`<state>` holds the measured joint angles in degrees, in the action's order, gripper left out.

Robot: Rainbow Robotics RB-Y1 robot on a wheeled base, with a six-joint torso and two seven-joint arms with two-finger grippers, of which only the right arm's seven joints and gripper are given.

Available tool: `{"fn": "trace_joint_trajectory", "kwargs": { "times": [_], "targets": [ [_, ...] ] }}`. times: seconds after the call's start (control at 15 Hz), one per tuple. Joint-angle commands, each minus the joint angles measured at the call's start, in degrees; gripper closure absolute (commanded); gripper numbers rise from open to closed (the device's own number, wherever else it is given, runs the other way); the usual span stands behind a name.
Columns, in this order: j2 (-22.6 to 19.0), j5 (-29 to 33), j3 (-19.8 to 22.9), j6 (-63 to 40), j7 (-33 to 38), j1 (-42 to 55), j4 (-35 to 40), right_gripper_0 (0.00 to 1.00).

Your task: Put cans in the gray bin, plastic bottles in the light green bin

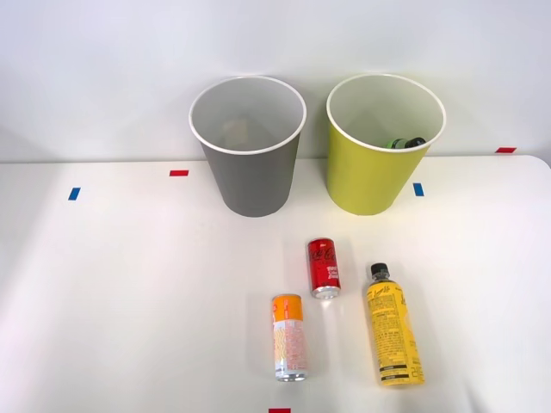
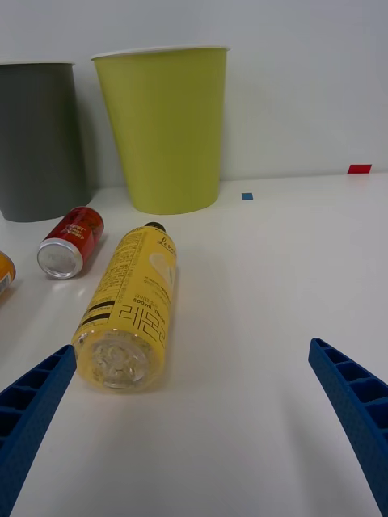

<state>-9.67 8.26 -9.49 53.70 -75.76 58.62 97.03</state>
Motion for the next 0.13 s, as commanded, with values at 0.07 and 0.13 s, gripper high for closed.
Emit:
{"fn": "trace_joint_trajectory", "kwargs": {
  "times": [0.07,0.13],
  "targets": [
    [0.0,0.0,0.0,0.0,0.0,0.0,0.0,0.0],
    [0.0,0.0,0.0,0.0,0.0,0.0,0.0,0.0]
  ]
}}
